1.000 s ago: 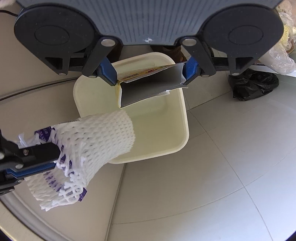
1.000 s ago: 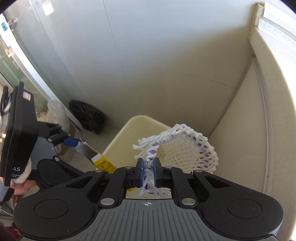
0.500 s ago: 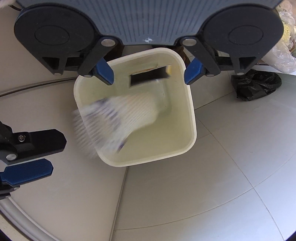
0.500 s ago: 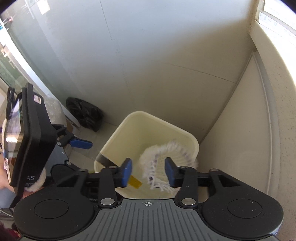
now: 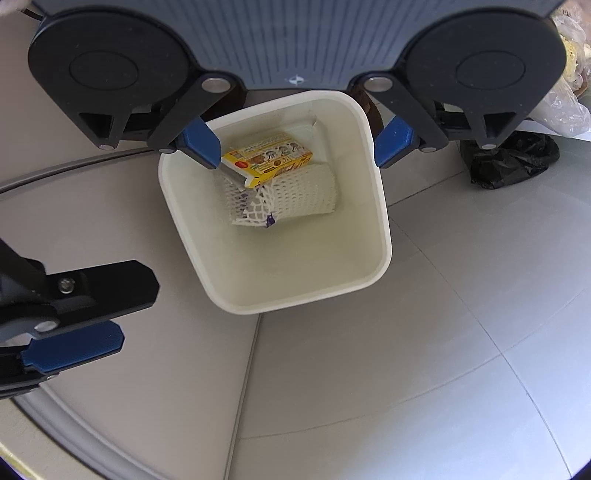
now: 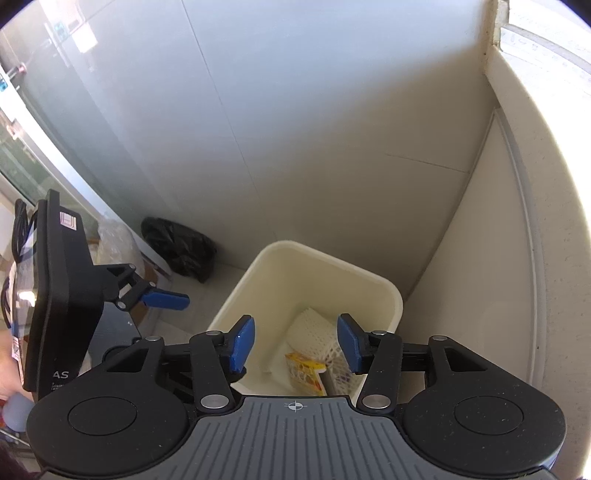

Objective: Collect trash
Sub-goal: 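Move both tools back to the counter toward the cabbage leaves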

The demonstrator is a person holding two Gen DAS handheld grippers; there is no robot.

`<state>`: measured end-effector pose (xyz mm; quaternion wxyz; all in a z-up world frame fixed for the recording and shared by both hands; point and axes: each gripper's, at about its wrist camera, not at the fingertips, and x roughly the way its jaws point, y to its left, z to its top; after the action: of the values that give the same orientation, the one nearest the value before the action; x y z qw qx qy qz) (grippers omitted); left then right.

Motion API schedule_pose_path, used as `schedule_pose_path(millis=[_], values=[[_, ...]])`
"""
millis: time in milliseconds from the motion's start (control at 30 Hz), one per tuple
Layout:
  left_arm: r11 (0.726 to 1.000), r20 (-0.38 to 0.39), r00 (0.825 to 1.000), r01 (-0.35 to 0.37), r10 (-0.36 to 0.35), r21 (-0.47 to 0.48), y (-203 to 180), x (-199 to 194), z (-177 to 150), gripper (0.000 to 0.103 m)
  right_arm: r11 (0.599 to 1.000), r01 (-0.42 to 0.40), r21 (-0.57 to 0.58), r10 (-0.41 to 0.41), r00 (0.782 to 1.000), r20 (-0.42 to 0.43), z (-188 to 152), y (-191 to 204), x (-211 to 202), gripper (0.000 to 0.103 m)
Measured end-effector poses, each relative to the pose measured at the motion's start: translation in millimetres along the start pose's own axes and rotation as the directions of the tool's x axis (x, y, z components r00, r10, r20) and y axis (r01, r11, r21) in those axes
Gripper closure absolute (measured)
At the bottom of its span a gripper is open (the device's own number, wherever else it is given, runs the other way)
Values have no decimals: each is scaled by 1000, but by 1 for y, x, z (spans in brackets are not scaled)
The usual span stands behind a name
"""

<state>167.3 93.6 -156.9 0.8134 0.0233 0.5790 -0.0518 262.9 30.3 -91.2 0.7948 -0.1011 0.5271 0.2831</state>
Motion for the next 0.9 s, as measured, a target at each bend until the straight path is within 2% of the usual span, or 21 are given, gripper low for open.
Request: schedule_pose_path(millis=[133, 200, 333, 400, 467, 567, 633, 733, 767, 900], values=[[1000, 27, 1000, 13, -13, 9, -1, -12, 3, 13, 1000, -6, 2, 6, 1000, 22, -2, 0, -7, 53], [1000, 53, 998, 16, -17, 17, -1, -22, 6, 10, 1000, 0, 3, -1, 999, 46, -2, 1, -17, 46], [999, 105, 994, 23, -25, 25, -1, -44, 13, 9, 999, 1, 39, -6, 992, 124, 3, -5, -49, 43], [999, 136, 990, 30, -34, 25, -1, -56, 18, 7, 997, 5, 71, -18, 984, 178, 4, -10, -68, 37], [999, 167, 985, 44, -47, 24, -1, -68, 22, 5, 992, -2, 127, -31, 966, 258, 5, -17, -91, 33], [997, 212, 975, 70, -75, 29, -4, -88, 30, 2, 980, -75, 182, 7, 938, 347, -1, -27, -119, 24], [996, 239, 966, 86, -93, 39, -7, -100, 37, 1, 979, -24, 205, -52, 932, 359, -2, -30, -134, 23], [993, 295, 948, 105, -118, 60, -14, -118, 48, 1, 968, 63, 244, -155, 912, 381, -6, -34, -164, 20], [991, 314, 941, 113, -129, 67, -17, -123, 52, 1, 960, 98, 261, -200, 895, 399, -10, -35, -177, 16], [983, 361, 915, 149, -179, 109, -37, -139, 63, 1, 927, 186, 327, -324, 835, 445, -35, -47, -215, 10]])
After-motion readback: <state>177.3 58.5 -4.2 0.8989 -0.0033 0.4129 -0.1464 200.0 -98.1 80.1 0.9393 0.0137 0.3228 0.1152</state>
